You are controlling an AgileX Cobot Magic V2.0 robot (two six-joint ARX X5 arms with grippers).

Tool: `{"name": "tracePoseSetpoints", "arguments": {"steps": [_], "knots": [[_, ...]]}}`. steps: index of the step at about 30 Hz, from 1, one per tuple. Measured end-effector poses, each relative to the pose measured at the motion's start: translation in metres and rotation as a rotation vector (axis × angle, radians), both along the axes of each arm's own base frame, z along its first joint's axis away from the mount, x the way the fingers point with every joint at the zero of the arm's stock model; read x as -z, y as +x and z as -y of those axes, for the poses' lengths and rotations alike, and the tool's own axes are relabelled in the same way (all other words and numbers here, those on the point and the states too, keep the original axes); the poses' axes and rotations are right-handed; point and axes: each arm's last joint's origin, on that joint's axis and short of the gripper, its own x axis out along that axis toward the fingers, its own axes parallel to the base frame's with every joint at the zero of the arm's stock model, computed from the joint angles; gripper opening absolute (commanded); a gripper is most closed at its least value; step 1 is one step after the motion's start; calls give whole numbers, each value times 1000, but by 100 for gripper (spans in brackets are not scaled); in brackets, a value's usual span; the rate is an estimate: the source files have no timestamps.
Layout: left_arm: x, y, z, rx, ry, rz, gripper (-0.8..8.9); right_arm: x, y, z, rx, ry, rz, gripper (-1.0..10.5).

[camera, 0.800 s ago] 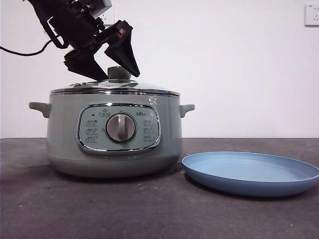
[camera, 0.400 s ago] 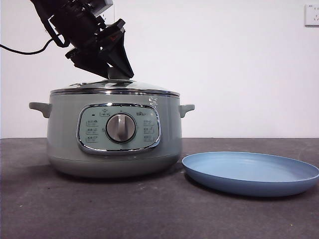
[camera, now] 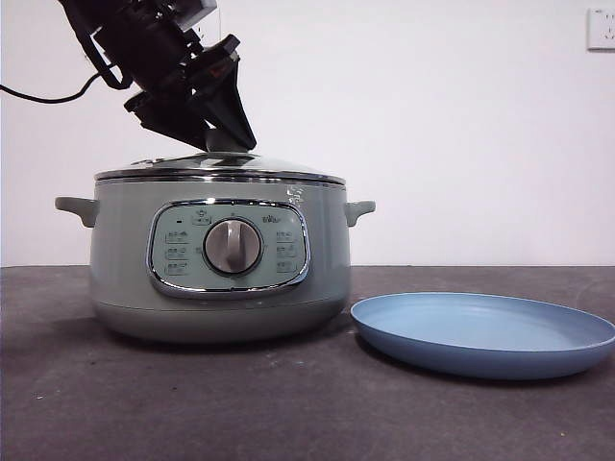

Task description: Take the potato out from the steamer,put the potato on the plate,close the lid

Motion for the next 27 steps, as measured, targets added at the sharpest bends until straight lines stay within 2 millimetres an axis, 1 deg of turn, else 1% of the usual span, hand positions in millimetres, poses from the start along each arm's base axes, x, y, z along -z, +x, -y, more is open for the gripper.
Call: {"name": "tracePoseSetpoints", "arguments": {"steps": [3, 8, 14, 17, 20, 23, 27], "knots": [[-8, -6, -2, -3, -4, 14, -12, 1, 2, 0, 0, -1, -6, 626], [-35, -22, -12, -17, -37, 77, -12, 4, 10, -2, -1, -4, -30, 626], [-65, -50, -30, -72, -40, 131, -12, 6, 26, -13, -50, 4, -18, 626], [-79, -68, -42, -98, -36, 138, -12, 7, 40, -24, -80, 16, -22, 626], [-95, -91, -56, -137, -34, 170, -12, 6, 56, -38, -102, 8, -30, 626], [-109, -115, -70, -198, -17, 206, -12, 3, 74, -56, -114, -26, -35, 626], [-119, -145, -86, -259, 6, 214, -12, -3, 99, -84, -150, -56, -29, 626]]}}
